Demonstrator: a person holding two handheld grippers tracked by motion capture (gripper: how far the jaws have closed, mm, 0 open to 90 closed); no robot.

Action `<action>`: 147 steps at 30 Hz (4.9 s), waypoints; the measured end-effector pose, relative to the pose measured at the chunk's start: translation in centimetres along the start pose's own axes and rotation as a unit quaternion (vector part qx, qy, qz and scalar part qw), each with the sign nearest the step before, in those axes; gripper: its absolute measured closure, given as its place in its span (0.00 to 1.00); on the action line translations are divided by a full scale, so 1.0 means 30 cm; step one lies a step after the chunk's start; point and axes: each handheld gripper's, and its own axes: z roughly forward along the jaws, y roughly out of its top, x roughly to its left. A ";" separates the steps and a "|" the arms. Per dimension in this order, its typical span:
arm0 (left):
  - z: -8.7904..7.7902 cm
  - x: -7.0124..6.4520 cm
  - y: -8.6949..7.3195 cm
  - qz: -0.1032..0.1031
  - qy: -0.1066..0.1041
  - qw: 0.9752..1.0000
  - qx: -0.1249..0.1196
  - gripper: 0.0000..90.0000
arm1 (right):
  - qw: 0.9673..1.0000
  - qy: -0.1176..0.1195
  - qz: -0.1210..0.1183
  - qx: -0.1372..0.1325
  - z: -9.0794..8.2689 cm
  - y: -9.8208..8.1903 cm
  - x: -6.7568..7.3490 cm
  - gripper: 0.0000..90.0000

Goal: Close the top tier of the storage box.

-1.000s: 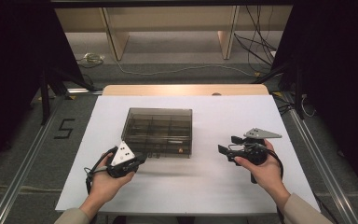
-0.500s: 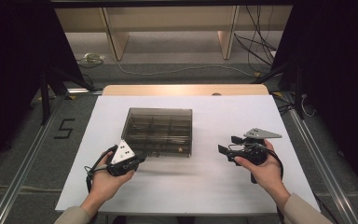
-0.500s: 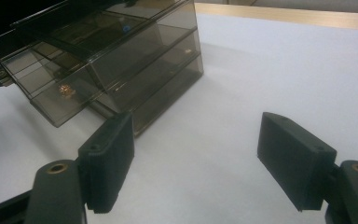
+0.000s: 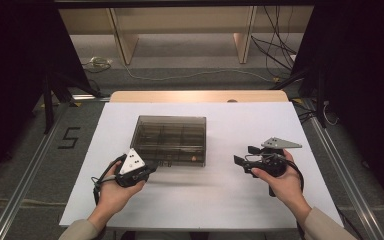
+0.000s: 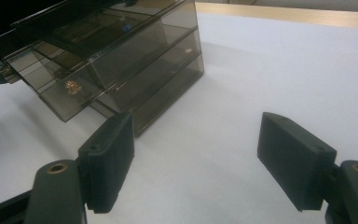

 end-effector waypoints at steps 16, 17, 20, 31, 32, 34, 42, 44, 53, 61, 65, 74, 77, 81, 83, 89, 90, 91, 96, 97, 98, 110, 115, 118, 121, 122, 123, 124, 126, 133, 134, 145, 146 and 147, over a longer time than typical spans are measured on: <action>0.011 0.004 0.010 0.007 0.002 1.000 -0.001 0.99 | 1.000 -0.001 -0.001 0.001 -0.001 0.000 0.000 0.31; 0.012 0.005 0.010 0.007 0.002 1.000 -0.001 0.99 | 1.000 -0.001 -0.001 0.001 0.000 -0.001 0.000 0.31; 0.016 0.005 0.010 0.006 0.002 1.000 -0.003 0.99 | 1.000 -0.001 0.000 0.000 -0.001 0.000 0.000 0.31; 0.023 0.010 0.014 0.008 0.000 1.000 -0.003 0.99 | 1.000 -0.001 0.000 0.001 -0.003 0.000 -0.001 0.31; 0.024 0.010 0.015 0.008 0.000 1.000 -0.003 0.99 | 1.000 0.000 0.000 0.001 -0.003 0.000 -0.001 0.31; 0.024 0.011 0.015 0.009 0.000 1.000 -0.003 0.99 | 1.000 -0.001 0.000 0.001 -0.003 0.000 -0.001 0.31; 0.027 0.012 0.019 0.012 0.000 1.000 -0.003 0.99 | 1.000 0.000 0.000 0.001 -0.003 0.000 -0.002 0.31; 0.028 0.013 0.019 0.012 0.000 1.000 -0.003 0.99 | 1.000 -0.001 0.000 -0.001 -0.002 0.000 -0.001 0.31; 0.034 0.014 0.023 0.010 0.000 1.000 -0.005 0.99 | 1.000 0.002 0.000 -0.003 -0.004 0.001 -0.001 0.31; 0.038 0.017 0.025 0.011 0.002 1.000 -0.004 0.99 | 1.000 0.002 0.001 -0.003 -0.004 0.001 -0.001 0.31; 0.040 0.018 0.026 0.010 0.002 1.000 -0.005 0.99 | 1.000 0.002 0.002 -0.003 -0.004 0.001 -0.001 0.31; 0.044 0.022 0.029 0.011 0.003 1.000 -0.004 0.99 | 1.000 0.001 0.001 -0.002 -0.004 0.001 -0.001 0.31; 0.046 0.024 0.030 0.011 0.004 1.000 -0.005 0.99 | 1.000 0.001 0.001 -0.003 -0.004 0.001 -0.001 0.31; 0.050 0.026 0.032 0.009 0.005 1.000 -0.005 0.99 | 1.000 0.001 0.001 -0.003 -0.004 0.001 -0.002 0.31; 0.051 0.027 0.032 0.008 0.006 1.000 -0.005 0.99 | 1.000 0.001 0.001 -0.003 -0.004 0.001 -0.002 0.31; 0.056 0.030 0.034 0.006 0.008 1.000 -0.007 0.99 | 1.000 0.001 0.001 -0.003 -0.004 0.001 -0.002 0.31; 0.057 0.031 0.034 0.006 0.008 1.000 -0.006 0.99 | 1.000 0.001 0.001 -0.003 -0.003 0.001 -0.002 0.31; 0.058 0.031 0.035 0.006 0.009 1.000 -0.006 0.99 | 1.000 0.001 0.001 -0.003 -0.003 0.001 -0.002 0.31; 0.064 0.035 0.036 0.004 0.012 1.000 -0.007 0.99 | 1.000 0.001 0.001 -0.003 -0.003 0.001 -0.001 0.31; 0.065 0.035 0.037 0.004 0.013 1.000 -0.007 0.99 | 1.000 0.001 0.001 -0.003 -0.002 0.001 -0.002 0.31; 0.066 0.036 0.038 0.005 0.013 1.000 -0.007 0.99 | 1.000 0.002 0.001 -0.002 -0.002 0.001 -0.002 0.31; 0.083 0.048 0.046 0.000 0.020 1.000 -0.007 0.99 | 1.000 0.001 0.001 -0.002 -0.003 0.001 -0.002 0.31; 0.088 0.051 0.049 0.000 0.022 1.000 -0.008 0.99 | 1.000 0.002 0.001 -0.003 -0.003 0.001 -0.002 0.31; 0.090 0.053 0.050 -0.002 0.022 1.000 -0.008 0.99 | 1.000 0.001 0.001 -0.003 -0.003 0.001 -0.002 0.31; 0.094 0.056 0.052 -0.005 0.024 1.000 -0.009 0.99 | 1.000 0.001 0.001 -0.003 -0.003 0.002 -0.002 0.31; 0.096 0.057 0.052 -0.005 0.024 1.000 -0.010 0.99 | 1.000 0.001 0.001 -0.003 -0.003 0.001 -0.003 0.31; 0.097 0.058 0.052 -0.004 0.024 1.000 -0.009 0.99 | 1.000 0.001 0.000 -0.002 -0.003 0.001 -0.003 0.31; 0.098 0.059 0.053 -0.004 0.025 1.000 -0.008 0.99 | 1.000 0.001 0.001 -0.003 -0.003 0.001 -0.003 0.31; 0.100 0.061 0.053 -0.004 0.025 1.000 -0.006 0.99 | 1.000 0.002 0.001 -0.003 -0.004 0.001 -0.003 0.31; 0.100 0.061 0.053 -0.003 0.025 1.000 -0.006 0.99 | 1.000 0.003 0.002 -0.003 -0.005 0.002 -0.002 0.31; 0.101 0.061 0.052 -0.004 0.025 1.000 -0.004 0.99 | 1.000 0.003 0.002 -0.003 -0.005 0.002 -0.002 0.31; 0.095 0.055 0.047 0.003 0.024 1.000 0.006 0.96 | 1.000 0.015 -0.001 -0.007 -0.014 0.002 -0.001 0.31; 0.092 0.053 0.047 0.004 0.024 1.000 0.005 0.96 | 1.000 0.015 -0.001 -0.007 -0.014 0.002 -0.001 0.31; 0.090 0.051 0.047 0.003 0.023 1.000 0.004 0.96 | 1.000 0.016 -0.002 -0.006 -0.014 0.001 -0.001 0.31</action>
